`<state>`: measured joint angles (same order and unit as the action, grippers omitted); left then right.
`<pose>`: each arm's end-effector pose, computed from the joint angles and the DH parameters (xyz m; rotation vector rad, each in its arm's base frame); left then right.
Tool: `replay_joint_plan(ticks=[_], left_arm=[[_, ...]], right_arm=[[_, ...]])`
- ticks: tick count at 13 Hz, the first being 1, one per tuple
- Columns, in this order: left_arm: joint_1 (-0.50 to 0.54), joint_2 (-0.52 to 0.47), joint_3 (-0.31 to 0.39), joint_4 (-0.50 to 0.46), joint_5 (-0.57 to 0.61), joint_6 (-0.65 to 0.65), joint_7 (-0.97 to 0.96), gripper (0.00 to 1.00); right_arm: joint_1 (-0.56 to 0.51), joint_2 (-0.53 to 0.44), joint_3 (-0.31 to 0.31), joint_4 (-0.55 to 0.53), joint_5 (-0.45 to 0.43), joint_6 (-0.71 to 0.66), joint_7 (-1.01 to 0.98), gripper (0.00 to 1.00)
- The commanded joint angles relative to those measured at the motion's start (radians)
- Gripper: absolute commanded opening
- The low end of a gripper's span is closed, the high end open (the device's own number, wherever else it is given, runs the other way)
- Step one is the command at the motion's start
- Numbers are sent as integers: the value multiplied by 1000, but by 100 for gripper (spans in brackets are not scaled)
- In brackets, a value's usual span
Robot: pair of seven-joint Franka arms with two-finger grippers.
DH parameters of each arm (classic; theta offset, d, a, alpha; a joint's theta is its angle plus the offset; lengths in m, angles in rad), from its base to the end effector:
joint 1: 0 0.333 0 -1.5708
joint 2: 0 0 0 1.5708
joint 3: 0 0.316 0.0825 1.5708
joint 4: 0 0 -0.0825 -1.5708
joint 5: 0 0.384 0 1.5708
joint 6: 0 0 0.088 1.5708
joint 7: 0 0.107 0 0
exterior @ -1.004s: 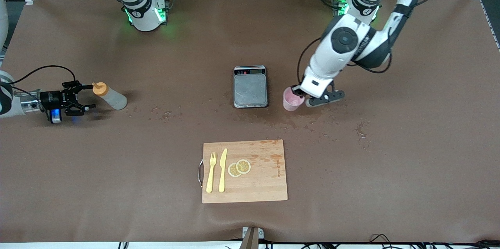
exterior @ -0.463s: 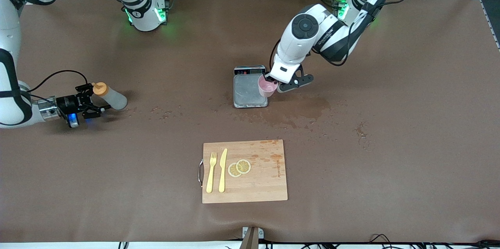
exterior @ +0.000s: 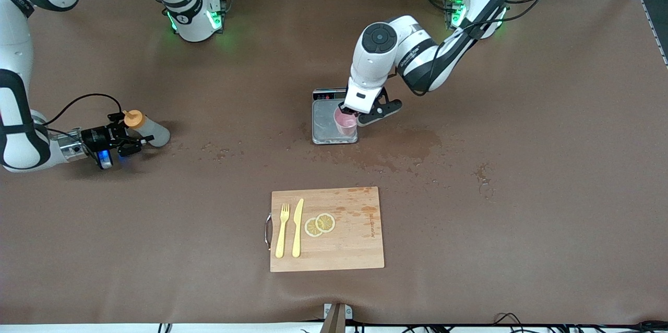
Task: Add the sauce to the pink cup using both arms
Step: 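Carry the pink cup onto the scale while the right gripper lifts the bottle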
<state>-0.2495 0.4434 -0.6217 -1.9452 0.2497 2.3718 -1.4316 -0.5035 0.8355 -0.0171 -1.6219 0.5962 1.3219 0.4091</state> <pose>0.4192 -0.4618 0.2981 2.9645 0.6664 -0.0484 0.5148 -0.2135 0.1263 -1.8059 1.1819 1.3221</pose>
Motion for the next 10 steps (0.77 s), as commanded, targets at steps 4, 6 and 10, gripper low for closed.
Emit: replay_joint_plan(ticks=[4, 6, 10], left_arm=[[-53, 51, 11, 55, 33, -2, -59, 0], [-59, 61, 11, 66, 34, -2, -76, 0], [-67, 75, 13, 72, 40, -2, -78, 0]], right_arm=[[6, -4, 0, 51, 16, -89, 73, 40], [10, -6, 0, 88, 16, -119, 103, 41], [74, -19, -1, 230, 2, -259, 330, 41]])
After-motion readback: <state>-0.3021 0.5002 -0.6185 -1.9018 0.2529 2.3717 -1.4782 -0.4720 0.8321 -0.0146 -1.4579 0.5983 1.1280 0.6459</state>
